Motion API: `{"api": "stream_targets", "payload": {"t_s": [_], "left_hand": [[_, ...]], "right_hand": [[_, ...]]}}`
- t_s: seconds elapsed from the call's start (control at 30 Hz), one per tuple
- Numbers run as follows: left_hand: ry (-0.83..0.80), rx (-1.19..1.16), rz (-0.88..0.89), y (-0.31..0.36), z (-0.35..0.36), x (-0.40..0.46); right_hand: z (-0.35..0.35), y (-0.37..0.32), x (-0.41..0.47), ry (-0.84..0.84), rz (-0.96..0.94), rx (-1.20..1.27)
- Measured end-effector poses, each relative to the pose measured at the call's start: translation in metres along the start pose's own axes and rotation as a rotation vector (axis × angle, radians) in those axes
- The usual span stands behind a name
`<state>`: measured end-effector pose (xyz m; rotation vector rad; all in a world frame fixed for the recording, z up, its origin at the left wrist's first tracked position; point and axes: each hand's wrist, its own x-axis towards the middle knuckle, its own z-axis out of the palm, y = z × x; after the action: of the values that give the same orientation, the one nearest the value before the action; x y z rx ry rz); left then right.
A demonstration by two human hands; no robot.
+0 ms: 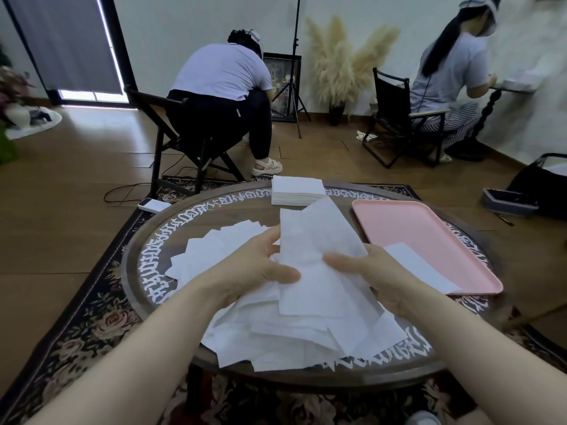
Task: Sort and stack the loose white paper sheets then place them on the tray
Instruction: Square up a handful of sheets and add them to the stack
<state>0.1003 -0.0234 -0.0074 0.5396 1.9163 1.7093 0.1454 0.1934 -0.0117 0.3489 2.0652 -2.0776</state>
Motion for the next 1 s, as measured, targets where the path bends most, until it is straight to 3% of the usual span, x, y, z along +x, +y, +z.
{"api": "stream_targets", "payload": {"t_s": [0.23, 0.4, 0.63, 0.8, 1.0], "left_hand": [[0.188, 0.072, -0.196, -0.01, -0.003, 0.009], [0.184, 0.09, -0.332, -0.017, -0.013, 0.011], [0.376, 0.053, -0.284, -0.02, -0.027, 0.008], [0.492, 0.008, -0.301, -0.017, -0.028, 0.005], [0.338, 0.033, -0.456, -0.018, -0.024, 0.003]], "right_hand": [[0.002, 0.007, 0.009, 0.186, -0.064, -0.021], [-0.004, 0.011, 0.018, 0.27, -0.037, -0.022], [-0.036, -0.001, 0.025, 0.516, -0.18, 0.049], [-0.052, -0.011, 0.02, 0.541, -0.244, 0.226], [-0.04, -0.008, 0.019, 0.417, -0.022, 0.341]]}}
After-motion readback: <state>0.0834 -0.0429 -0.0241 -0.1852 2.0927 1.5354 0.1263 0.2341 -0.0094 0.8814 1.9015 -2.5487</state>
